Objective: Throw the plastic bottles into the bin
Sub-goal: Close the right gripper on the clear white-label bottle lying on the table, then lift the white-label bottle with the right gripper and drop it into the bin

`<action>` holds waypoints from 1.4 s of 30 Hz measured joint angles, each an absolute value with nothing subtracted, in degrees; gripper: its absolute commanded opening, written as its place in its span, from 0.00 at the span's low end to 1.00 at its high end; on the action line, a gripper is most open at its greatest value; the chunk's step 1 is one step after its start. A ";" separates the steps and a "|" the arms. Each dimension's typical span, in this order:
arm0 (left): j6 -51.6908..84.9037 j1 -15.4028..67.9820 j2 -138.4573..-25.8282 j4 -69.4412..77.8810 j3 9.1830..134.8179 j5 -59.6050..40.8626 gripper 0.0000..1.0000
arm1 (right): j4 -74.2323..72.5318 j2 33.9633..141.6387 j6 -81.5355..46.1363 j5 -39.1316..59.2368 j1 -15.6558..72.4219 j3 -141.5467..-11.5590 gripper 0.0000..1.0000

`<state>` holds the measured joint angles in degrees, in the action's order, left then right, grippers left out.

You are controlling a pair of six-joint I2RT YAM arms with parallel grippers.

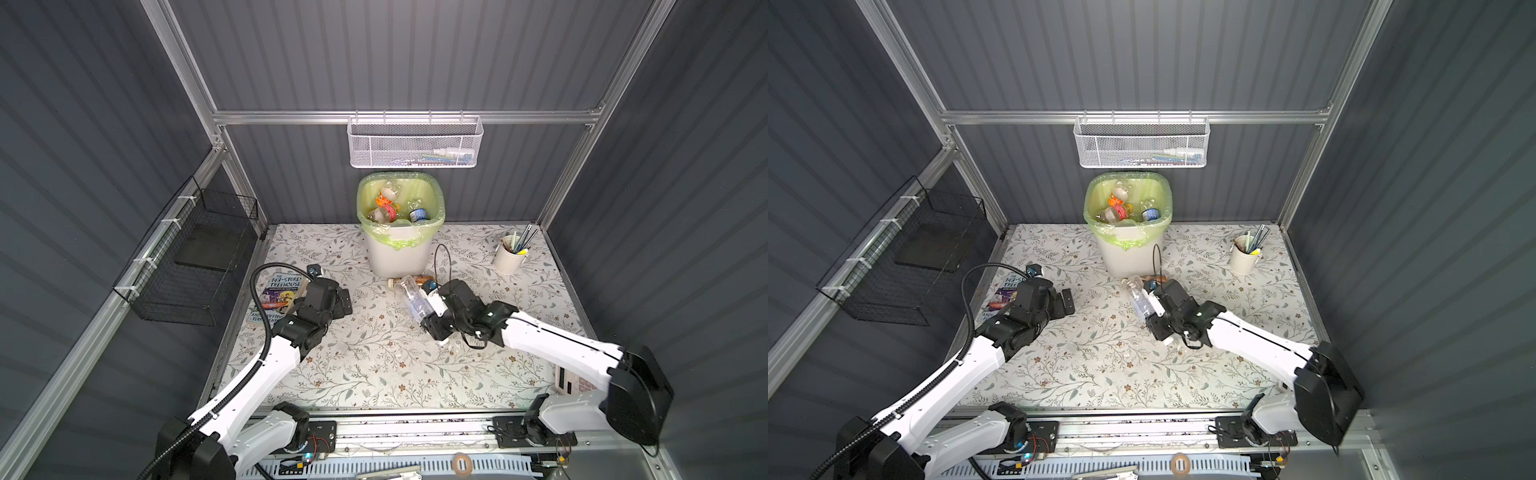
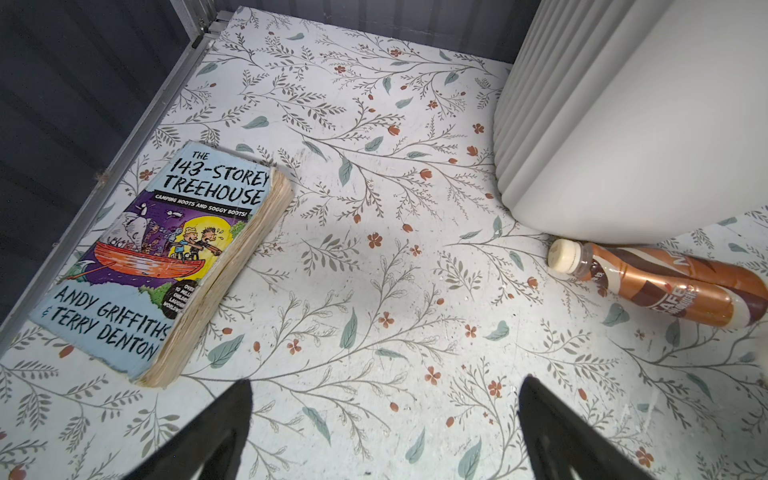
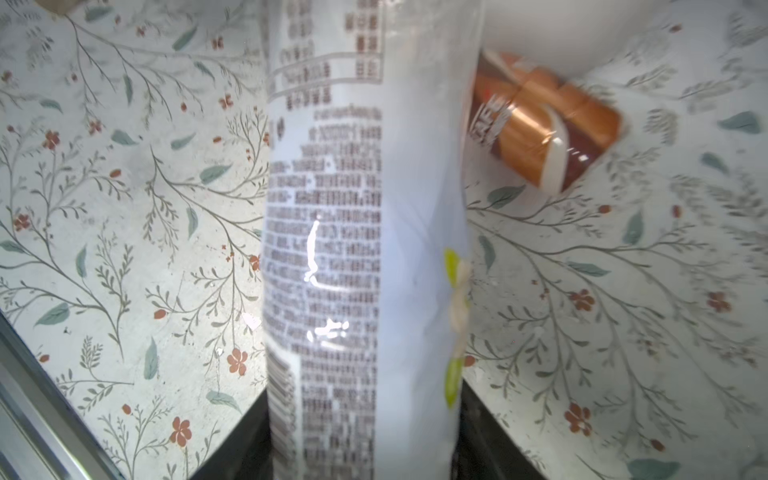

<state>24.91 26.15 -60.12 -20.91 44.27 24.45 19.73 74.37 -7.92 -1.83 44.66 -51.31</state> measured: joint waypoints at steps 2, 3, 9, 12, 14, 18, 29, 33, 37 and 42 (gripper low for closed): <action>24.80 26.15 -60.12 -20.82 44.27 24.40 1.00 | 18.09 69.56 -8.69 -3.79 44.66 -49.67 0.56; 24.67 26.15 -60.12 -20.78 44.27 24.40 1.00 | 16.99 66.94 -8.97 -4.89 44.64 -48.82 0.56; 23.75 26.15 -60.10 -20.80 44.27 24.38 1.00 | 10.63 54.76 -8.95 -9.82 43.51 -47.75 0.56; 23.51 26.13 -60.10 -20.78 44.27 24.16 1.00 | 8.99 54.02 -8.99 -10.15 41.17 -50.87 0.56; 23.33 26.15 -60.10 -20.80 44.27 23.92 1.00 | 8.73 56.01 -9.82 -8.84 38.46 -54.96 0.56; 23.09 26.15 -60.18 -20.82 44.27 23.07 1.00 | 7.75 65.71 -13.54 -2.76 32.38 -68.60 0.56; 22.94 26.15 -63.83 -21.45 44.31 20.49 1.00 | 21.06 109.75 -19.35 13.39 26.09 -122.28 0.99; 22.70 26.15 -63.55 -22.33 44.34 20.27 1.00 | 27.90 113.08 -18.57 11.60 25.28 -125.14 0.99; 22.50 26.13 -62.19 -22.28 44.34 20.29 1.00 | 25.74 102.37 -17.80 6.92 25.28 -110.34 0.99; 22.52 26.15 -62.50 -22.26 44.34 19.77 1.00 | 23.24 93.45 -17.34 3.99 25.19 -105.95 0.99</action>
<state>22.52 26.15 -62.50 -22.26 44.34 19.77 23.24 93.45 -17.34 3.99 25.19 -105.95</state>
